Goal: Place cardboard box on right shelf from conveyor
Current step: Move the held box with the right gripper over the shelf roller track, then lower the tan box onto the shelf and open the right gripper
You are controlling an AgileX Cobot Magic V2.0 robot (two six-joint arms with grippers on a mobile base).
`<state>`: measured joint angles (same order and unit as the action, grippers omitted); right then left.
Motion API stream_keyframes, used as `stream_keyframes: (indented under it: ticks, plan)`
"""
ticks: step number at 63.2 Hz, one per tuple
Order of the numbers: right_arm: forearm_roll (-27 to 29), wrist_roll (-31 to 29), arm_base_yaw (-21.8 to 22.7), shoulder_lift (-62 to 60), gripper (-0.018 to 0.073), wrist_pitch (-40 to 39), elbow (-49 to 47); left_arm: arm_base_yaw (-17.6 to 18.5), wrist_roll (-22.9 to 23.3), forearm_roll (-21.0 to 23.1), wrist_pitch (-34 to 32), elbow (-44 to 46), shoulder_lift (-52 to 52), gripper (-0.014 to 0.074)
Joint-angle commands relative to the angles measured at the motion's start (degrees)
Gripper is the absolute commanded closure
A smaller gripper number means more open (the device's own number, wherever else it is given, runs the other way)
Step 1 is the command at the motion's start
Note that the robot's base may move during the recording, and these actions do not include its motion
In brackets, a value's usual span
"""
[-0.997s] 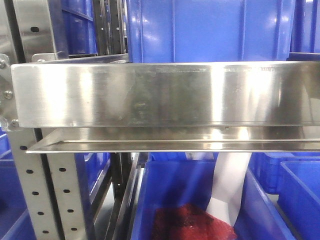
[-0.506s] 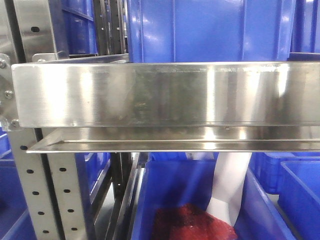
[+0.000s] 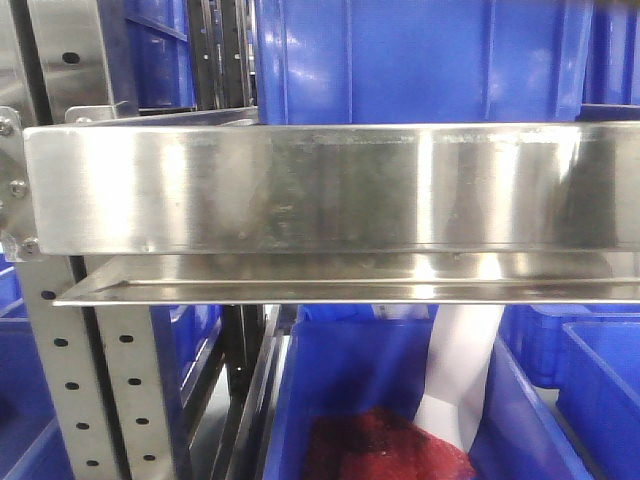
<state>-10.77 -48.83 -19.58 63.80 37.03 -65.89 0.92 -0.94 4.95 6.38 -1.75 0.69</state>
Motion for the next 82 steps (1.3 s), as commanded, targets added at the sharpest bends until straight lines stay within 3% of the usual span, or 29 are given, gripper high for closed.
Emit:
stream_keyframes:
  ticks: [1,24,57,64,73,82]
  plan:
    - [-1.27,-5.31,-0.8,1.63,0.0344,-6.89,-2.32,0.35,0.29,0.27,-4.8,0.16,0.7,0.0715]
    - [-1.71,-9.9,-0.95,11.01,0.0344,-12.29,-2.32,0.35,0.29,0.27,-4.8,0.16,0.7,0.0715]
    - [-0.05,-9.67,-1.36,13.64,0.0333,-15.57,-2.32,0.35,0.29,0.27,-4.8,0.16,0.7,0.0715]
    - [1.31,-9.55,-1.36,13.64,0.0224,-15.47,-2.32,0.35,0.29,0.27,-4.8,0.16,0.7,0.0715]
    - [2.36,-6.03,-1.36,13.58,-0.0096,-15.96,-2.32,0.35,0.29,0.27,-4.8,0.16,0.7,0.0715]
    - [2.36,-4.41,-1.36,13.58,-0.0068,-15.53,-2.32,0.35,0.29,0.27,-4.8,0.16,0.7,0.0715]
